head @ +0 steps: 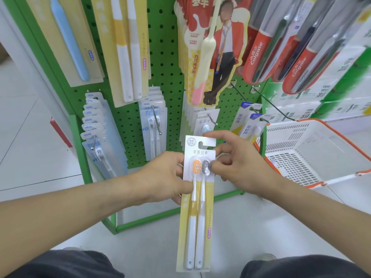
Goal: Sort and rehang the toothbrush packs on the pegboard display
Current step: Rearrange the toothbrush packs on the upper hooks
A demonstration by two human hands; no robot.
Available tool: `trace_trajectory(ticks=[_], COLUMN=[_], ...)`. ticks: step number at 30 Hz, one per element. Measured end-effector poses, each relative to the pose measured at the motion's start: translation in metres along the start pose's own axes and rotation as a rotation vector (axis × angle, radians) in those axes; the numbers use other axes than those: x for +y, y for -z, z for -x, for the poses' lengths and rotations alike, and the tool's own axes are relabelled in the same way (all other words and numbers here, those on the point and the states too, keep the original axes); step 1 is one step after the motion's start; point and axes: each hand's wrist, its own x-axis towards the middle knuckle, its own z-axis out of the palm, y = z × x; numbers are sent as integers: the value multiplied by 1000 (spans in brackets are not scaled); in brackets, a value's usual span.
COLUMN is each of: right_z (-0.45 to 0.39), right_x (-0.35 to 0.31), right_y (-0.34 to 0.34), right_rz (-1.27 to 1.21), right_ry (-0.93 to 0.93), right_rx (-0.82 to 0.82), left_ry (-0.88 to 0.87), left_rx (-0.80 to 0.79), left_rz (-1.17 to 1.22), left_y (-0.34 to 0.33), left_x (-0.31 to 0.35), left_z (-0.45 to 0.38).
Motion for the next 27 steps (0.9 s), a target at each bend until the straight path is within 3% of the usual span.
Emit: trace_trajectory(ticks=[5,11,20,24,27], right_z=[2,3,2,3,5], right_x=[-1,1,3,6,5], right_y=[-2,-8,-6,-12,-13], right_rz=[-102,-107,-152,-206,-214], right_ry=[-27,-45,-38,-197,-212], right_rx=[-7,-38,-143,-98,-127], left_ry=[-31,-33,-86,-77,-70], left_rx=[51,111,154,192,189], left_rz=[-33,208,301,420,459], left_y=[0,1,4,3,3], left_x=[3,11,9,7,5], left_z=[1,2,2,0,-2])
